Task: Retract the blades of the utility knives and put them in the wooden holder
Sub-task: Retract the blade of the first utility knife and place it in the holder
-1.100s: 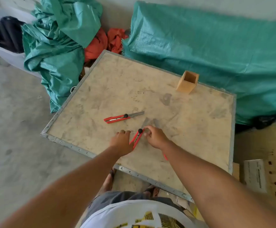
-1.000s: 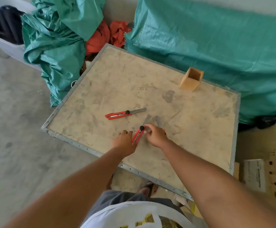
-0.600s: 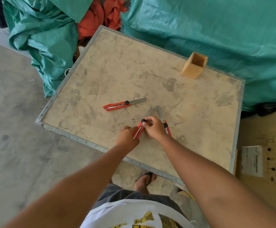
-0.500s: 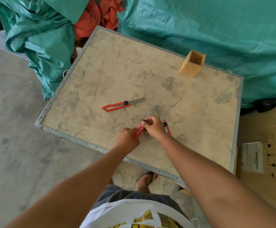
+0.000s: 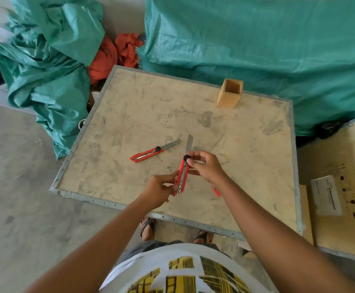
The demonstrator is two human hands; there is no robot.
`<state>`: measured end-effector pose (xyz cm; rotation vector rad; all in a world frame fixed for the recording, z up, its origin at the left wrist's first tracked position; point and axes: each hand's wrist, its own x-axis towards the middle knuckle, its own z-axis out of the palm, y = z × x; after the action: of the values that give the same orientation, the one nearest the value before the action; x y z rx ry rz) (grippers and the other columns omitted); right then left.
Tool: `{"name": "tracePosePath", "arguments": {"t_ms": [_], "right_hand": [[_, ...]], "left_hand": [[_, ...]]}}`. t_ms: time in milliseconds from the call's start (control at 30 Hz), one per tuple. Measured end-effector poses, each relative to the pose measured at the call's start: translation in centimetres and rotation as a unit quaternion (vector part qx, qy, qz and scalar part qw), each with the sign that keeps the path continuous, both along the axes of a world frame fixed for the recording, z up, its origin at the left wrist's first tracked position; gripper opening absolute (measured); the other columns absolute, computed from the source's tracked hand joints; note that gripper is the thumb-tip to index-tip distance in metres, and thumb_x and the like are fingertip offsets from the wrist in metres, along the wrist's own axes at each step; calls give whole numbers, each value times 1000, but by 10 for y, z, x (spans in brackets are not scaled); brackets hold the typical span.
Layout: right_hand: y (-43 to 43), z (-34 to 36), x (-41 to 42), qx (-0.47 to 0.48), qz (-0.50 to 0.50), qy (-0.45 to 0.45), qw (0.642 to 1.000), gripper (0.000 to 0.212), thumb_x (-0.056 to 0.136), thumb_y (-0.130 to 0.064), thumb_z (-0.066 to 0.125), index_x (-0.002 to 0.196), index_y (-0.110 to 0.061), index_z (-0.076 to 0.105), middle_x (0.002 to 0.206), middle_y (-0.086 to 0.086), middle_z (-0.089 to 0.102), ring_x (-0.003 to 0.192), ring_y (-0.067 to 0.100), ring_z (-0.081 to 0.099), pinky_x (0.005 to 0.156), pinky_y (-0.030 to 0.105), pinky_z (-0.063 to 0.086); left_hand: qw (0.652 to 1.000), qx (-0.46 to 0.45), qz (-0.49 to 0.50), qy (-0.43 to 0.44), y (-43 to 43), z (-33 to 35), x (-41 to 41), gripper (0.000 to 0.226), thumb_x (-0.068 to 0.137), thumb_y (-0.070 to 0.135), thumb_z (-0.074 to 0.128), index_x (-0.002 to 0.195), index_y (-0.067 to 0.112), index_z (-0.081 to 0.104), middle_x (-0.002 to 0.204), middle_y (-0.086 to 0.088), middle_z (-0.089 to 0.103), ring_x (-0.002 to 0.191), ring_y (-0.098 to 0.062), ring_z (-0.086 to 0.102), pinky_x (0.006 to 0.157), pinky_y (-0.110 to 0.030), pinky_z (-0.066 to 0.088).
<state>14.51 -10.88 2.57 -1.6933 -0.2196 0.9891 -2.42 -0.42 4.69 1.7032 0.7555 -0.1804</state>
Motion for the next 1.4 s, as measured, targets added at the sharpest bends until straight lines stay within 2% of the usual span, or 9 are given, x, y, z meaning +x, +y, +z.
{"name": "tracePosePath", "arguments": {"t_ms": [167,333,467,600,700,933,1133,1300,1400], "right_hand": [[-8,35,8,50,-7,-24,998,24,93,-2,69,116,-6,73,115,10,73,91,25,78,81,40,65],[-15,62,23,2,74,-118,990,22,88,-15,78,109,-22,79,105,0,78,77,11,75,70,29,62],[-21,75,29,-15,163,-204,965,20,84,-20,82,102,-28,81,97,-9,78,86,23,72,79,31,57],[-26,85,32,6,173,-247,953,22,83,-15,82,103,-22,81,99,-13,73,86,5,70,80,22,57],[-29,95,36,13,168,-268,949,28,87,-14,78,113,-25,77,102,-18,68,84,-11,62,72,9,48],[-40,107,41,-11,128,-304,944,19,85,-27,81,101,-32,73,104,-15,68,81,3,59,67,17,45],[-48,108,31,33,119,-307,944,29,86,-18,80,112,-29,75,105,-19,68,77,-1,59,68,11,47],[-50,107,23,41,79,-315,945,20,77,-27,87,90,-31,73,90,-20,70,74,1,60,69,13,49],[-51,107,20,52,89,-290,951,22,79,-25,86,97,-32,75,89,-27,69,72,0,59,65,13,48]], "left_hand": [[997,8,-7,-74,-1,26,13,46,91,6,65,123,39,59,98,19,73,68,-10,61,69,-30,62],[994,-9,22,-105,5,35,29,43,92,4,64,121,36,63,100,-1,77,69,-14,57,69,-25,60],[990,-46,42,-130,11,44,45,37,93,5,64,123,27,68,69,14,69,64,-8,51,70,-24,57],[982,-95,58,-152,14,51,60,40,92,-2,61,128,16,65,93,-2,76,80,-7,65,70,-22,53],[974,-126,83,-167,13,55,71,40,91,-4,61,127,15,65,90,2,77,78,-7,67,69,-21,55],[966,-156,68,-194,6,65,85,42,90,-4,63,126,19,64,100,-5,77,87,-17,68,70,-24,58],[966,-143,49,-209,2,73,79,43,91,-3,62,128,18,63,101,0,78,88,-15,67,72,-25,58],[966,-134,47,-217,-2,79,70,40,90,-4,63,122,20,67,99,-1,78,84,-11,70,71,-25,58],[966,-134,56,-215,-2,79,66,37,90,-3,62,116,23,70,97,0,79,82,-10,71,70,-24,58]]}}
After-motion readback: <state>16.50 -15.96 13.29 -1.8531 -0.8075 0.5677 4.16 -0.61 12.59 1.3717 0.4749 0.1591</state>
